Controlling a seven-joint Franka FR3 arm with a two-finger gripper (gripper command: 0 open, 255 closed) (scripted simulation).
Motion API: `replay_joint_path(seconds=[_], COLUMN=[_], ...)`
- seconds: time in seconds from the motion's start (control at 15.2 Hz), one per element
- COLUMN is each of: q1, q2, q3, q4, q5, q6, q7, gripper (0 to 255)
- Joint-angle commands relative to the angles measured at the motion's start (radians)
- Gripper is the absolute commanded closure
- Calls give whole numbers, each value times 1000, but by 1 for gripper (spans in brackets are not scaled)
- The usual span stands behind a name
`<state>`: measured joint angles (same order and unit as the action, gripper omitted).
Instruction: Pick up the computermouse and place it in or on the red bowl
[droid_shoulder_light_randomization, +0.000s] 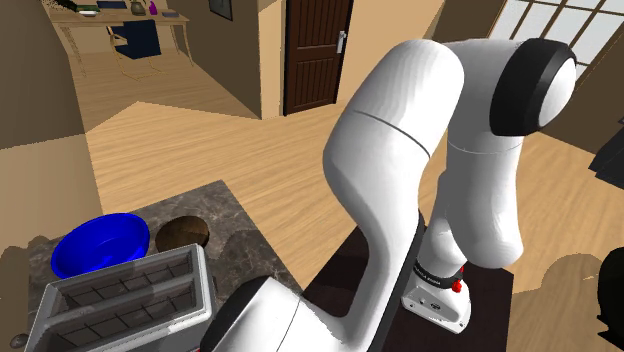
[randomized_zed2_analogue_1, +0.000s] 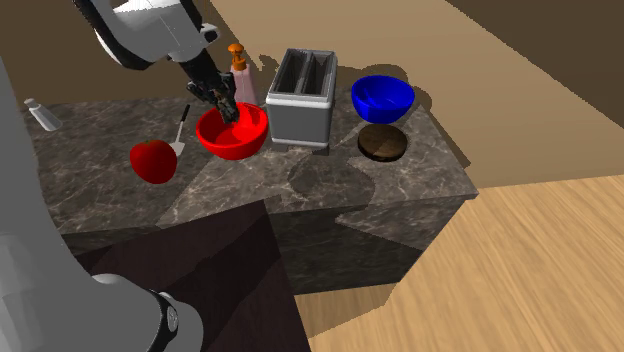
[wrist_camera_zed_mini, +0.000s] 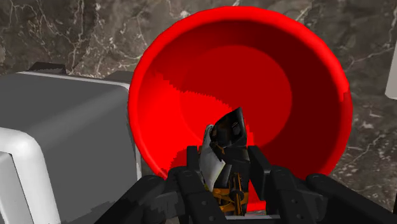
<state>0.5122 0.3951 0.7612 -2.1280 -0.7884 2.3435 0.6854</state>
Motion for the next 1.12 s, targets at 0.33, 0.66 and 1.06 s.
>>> replay_joint_path(seconds=[0.33,0.66,1.06], q1=[49,64,64], q2=[83,110,110], q3=[-59,-79,-79], q4=[11,16,16], q5=[-97,-127,-127], q6=[37,49,49], q7=[77,100,100], gripper=[255,255,0])
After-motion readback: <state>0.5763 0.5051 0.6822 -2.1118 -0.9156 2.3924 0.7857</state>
